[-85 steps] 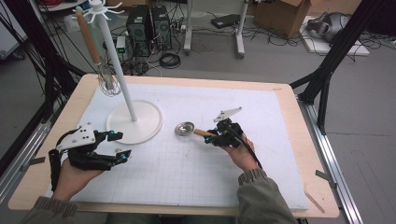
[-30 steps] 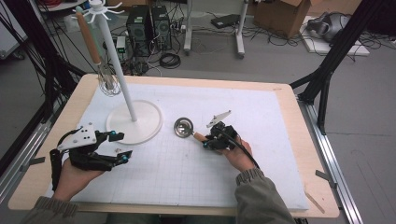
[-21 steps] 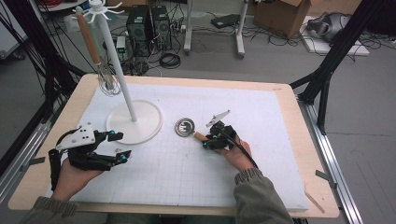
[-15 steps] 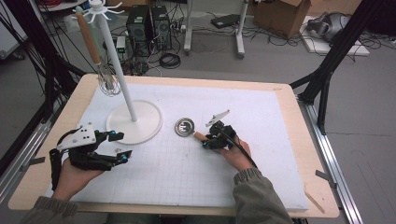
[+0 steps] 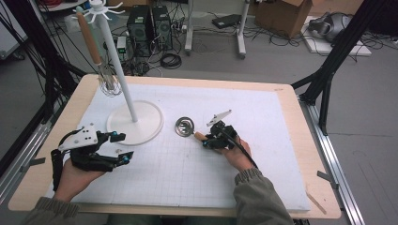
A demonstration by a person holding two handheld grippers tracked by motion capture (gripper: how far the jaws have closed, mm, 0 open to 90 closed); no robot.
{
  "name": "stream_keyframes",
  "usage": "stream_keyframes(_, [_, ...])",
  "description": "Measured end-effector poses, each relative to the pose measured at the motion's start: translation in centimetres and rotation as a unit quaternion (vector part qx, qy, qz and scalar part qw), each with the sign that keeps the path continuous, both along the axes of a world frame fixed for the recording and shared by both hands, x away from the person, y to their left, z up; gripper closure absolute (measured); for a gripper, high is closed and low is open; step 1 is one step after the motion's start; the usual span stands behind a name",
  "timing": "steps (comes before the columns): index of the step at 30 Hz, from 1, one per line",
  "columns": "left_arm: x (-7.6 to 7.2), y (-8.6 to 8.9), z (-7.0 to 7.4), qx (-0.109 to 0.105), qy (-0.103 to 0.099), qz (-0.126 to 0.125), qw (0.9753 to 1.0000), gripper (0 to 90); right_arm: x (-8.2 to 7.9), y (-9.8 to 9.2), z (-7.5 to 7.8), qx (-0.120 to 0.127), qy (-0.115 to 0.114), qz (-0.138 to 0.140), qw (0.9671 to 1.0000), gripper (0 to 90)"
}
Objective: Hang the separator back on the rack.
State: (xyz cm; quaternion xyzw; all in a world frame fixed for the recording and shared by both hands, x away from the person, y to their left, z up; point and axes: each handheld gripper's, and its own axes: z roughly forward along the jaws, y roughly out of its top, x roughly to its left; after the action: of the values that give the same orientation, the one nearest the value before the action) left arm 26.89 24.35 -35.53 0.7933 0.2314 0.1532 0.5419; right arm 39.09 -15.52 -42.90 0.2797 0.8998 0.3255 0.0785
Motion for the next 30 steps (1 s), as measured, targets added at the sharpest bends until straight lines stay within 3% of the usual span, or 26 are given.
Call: stream_keyframes(30, [-0.2,-0.6,0.4,0.000,-0.006,-0.009,0.9999,30.7,-0.8,-0.9,2.0,0.072,-0.007,0.013,0.9973,70.5])
